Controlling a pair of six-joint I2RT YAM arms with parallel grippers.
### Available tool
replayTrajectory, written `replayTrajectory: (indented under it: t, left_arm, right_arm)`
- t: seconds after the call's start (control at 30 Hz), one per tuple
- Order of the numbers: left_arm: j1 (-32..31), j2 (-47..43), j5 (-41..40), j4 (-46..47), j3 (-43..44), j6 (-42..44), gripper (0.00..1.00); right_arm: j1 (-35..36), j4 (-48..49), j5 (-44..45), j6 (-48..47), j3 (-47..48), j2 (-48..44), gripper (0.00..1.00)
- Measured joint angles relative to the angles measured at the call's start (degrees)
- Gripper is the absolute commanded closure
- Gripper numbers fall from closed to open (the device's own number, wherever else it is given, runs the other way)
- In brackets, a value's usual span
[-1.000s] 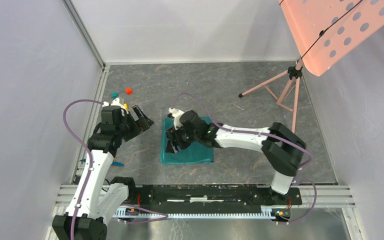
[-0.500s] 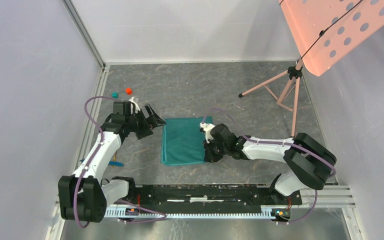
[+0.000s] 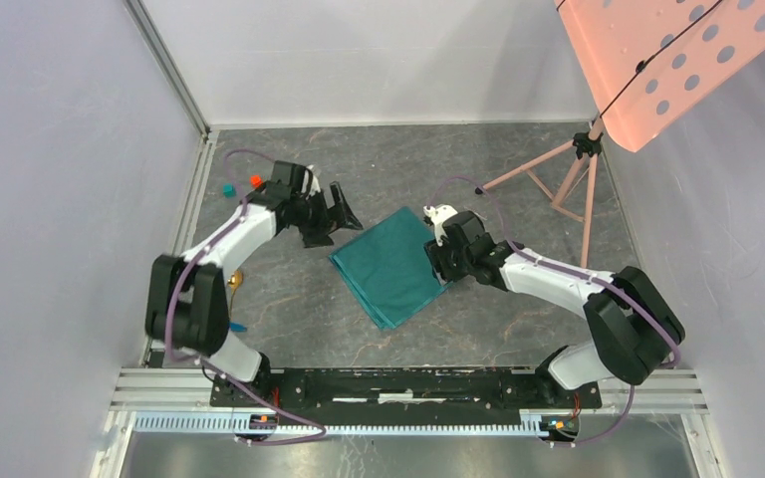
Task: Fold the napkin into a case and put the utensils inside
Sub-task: Rotate the square-folded napkin at the center of the board.
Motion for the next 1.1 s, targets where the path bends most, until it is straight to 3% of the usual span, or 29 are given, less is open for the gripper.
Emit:
replayTrajectory:
  t: [0.13,0.27,0.37,0.47,0.67,0.87,1.0,1.1]
  left_arm:
    - [-1.70,12.55,-3.21,-2.82,10.93,2.91,0.06]
    - [-3.43,23.47,-5.81,-5.38,19.93,6.43,0.07]
    - [-4.26,26.49,-5.86,-5.92,20.17,7.67,0.09]
    - [-4.72,26.77,-5.86,-5.53,18.08,7.80,0.10]
    - [-5.42,18.73,-5.29,1.73,5.97,7.06,0.12]
    - [-10.38,5.95,-2.95,11.72,-11.52,-0.74,0.10]
    - [-11.67,-1.84,-3.43,10.29,-17.90,-3.65,0.07]
    - [-11.43,-8.28,-5.49,6.97,-20.20,-3.89,0.10]
  right_arm:
    - [-0.37,0.70,-3.61,0.74,-0.04,-1.97,0.35]
    - [-3.19,5.46,-9.16,5.31,-6.88,-6.19,0.31]
    - [-6.01,7.67,-12.17,8.52,-12.46,-7.34,0.32]
    - [-8.33,10.54,-14.21,10.21,-13.18,-6.82,0.40]
    - [-11.50,14.99,-16.35,10.62,-9.92,-0.02,0.45]
    - [-12.90,11.23,-13.27,6.14,0.15,7.65,0.42]
    - [-13.33,7.17,-10.23,3.72,1.77,6.14,0.34]
    - [-13.38,4.46,-11.08,3.06,0.00,2.03,0.32]
